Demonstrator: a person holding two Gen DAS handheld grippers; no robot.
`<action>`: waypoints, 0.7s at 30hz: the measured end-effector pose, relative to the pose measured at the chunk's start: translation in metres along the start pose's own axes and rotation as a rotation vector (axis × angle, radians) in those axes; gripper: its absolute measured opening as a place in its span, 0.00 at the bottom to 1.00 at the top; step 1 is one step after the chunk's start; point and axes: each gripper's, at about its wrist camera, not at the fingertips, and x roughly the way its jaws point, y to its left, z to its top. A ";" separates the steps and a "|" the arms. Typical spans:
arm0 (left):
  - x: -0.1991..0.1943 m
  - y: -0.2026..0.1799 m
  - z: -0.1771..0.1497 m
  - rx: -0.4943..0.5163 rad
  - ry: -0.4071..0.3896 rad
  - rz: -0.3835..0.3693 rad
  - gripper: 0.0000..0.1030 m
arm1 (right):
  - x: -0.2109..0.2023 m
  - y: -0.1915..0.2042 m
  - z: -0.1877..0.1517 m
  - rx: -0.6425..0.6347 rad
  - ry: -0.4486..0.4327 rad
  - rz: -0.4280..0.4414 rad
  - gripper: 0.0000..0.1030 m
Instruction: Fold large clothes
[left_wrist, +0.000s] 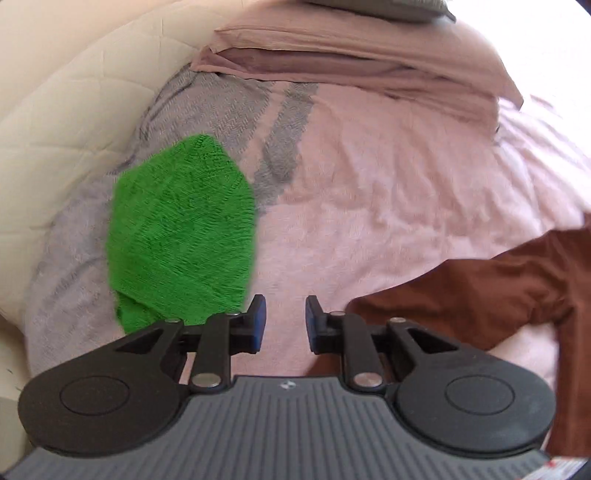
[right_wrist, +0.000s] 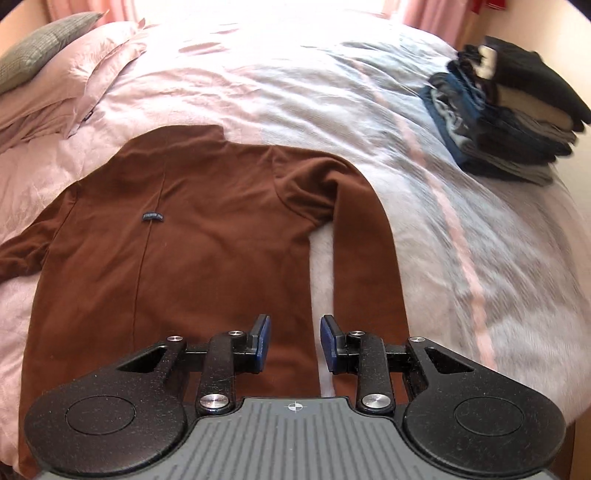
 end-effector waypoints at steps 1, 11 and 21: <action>-0.003 -0.003 -0.006 0.003 0.005 -0.037 0.21 | -0.004 -0.001 -0.006 0.013 0.004 -0.007 0.26; 0.019 -0.072 -0.129 0.588 0.042 0.003 0.46 | -0.009 -0.014 -0.058 0.139 0.157 -0.050 0.27; 0.058 -0.022 -0.092 0.372 -0.014 0.043 0.01 | 0.006 0.020 -0.056 0.024 0.195 -0.044 0.27</action>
